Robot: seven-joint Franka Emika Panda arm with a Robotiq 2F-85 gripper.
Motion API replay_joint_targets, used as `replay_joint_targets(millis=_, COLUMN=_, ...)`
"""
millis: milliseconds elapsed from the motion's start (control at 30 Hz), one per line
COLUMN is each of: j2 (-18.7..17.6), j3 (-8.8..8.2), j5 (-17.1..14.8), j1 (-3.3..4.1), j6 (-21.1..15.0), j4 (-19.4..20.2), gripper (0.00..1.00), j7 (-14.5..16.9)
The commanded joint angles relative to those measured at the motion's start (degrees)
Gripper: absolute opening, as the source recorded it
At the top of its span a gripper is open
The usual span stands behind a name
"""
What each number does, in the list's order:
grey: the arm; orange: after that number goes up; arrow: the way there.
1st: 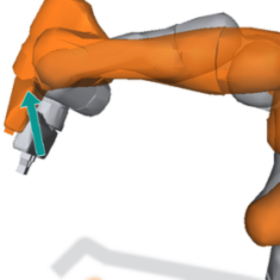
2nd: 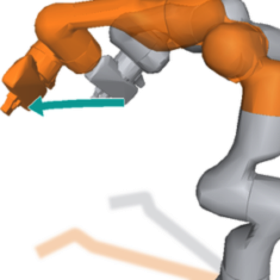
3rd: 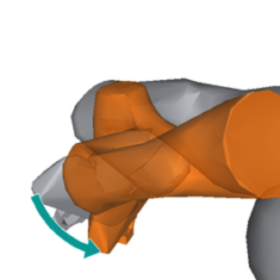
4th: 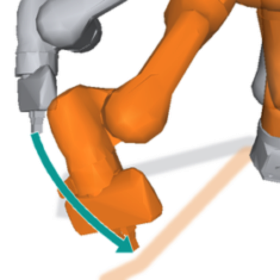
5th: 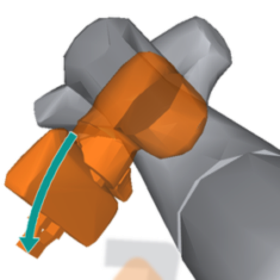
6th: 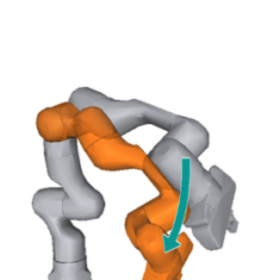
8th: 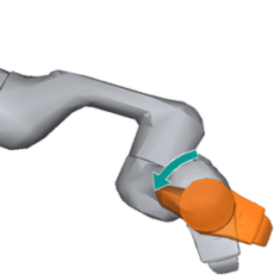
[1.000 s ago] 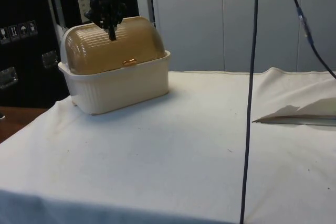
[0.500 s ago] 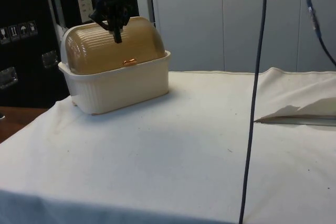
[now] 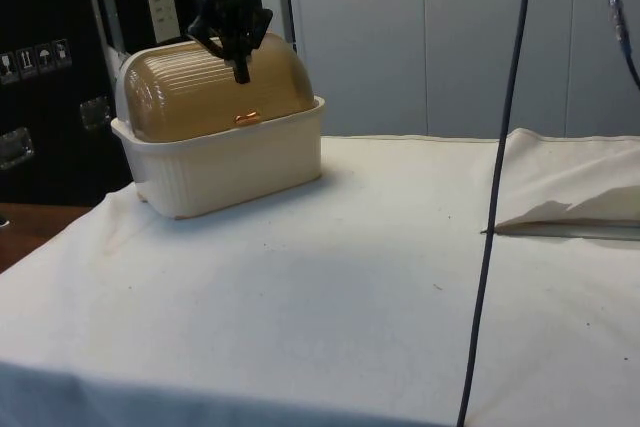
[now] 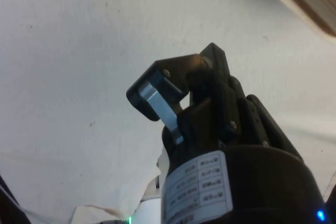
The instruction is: Open the lid, then close it.
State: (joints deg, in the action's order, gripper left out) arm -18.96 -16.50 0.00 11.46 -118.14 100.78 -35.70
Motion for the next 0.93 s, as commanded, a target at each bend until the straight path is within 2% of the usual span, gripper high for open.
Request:
replay_joint_targets(millis=0, j2=0.3, j3=0.06, j5=0.0, j1=0.0, j6=0.0, j4=0.4, gripper=0.0, j7=0.1)
replay_joint_targets(millis=67, j2=1.7, j3=0.46, j5=-0.5, j1=-0.06, j6=-0.8, j4=2.4, gripper=0.0, j7=0.8)
replay_joint_targets(millis=267, j2=3.2, j3=0.74, j5=-1.7, j1=-0.17, j6=-1.1, j4=5.2, gripper=0.0, j7=2.8)
replay_joint_targets(millis=333, j2=2.9, j3=0.52, j5=-1.1, j1=-0.06, j6=-0.3, j4=4.8, gripper=0.0, j7=2.6)
replay_joint_targets(millis=533, j2=4.4, j3=0.69, j5=-2.6, j1=-0.17, j6=-1.3, j4=7.4, gripper=0.0, j7=5.0)
replay_joint_targets(millis=567, j2=3.9, j3=0.52, j5=-2.0, j1=-0.06, j6=-0.4, j4=6.8, gripper=0.0, j7=4.6)
replay_joint_targets(millis=767, j2=6.1, j3=0.63, j5=-2.4, j1=-0.06, j6=-1.6, j4=9.7, gripper=0.0, j7=6.8)
replay_joint_targets(millis=900, j2=6.1, j3=0.52, j5=-2.0, j1=-0.06, j6=-0.9, j4=9.8, gripper=0.0, j7=6.9)
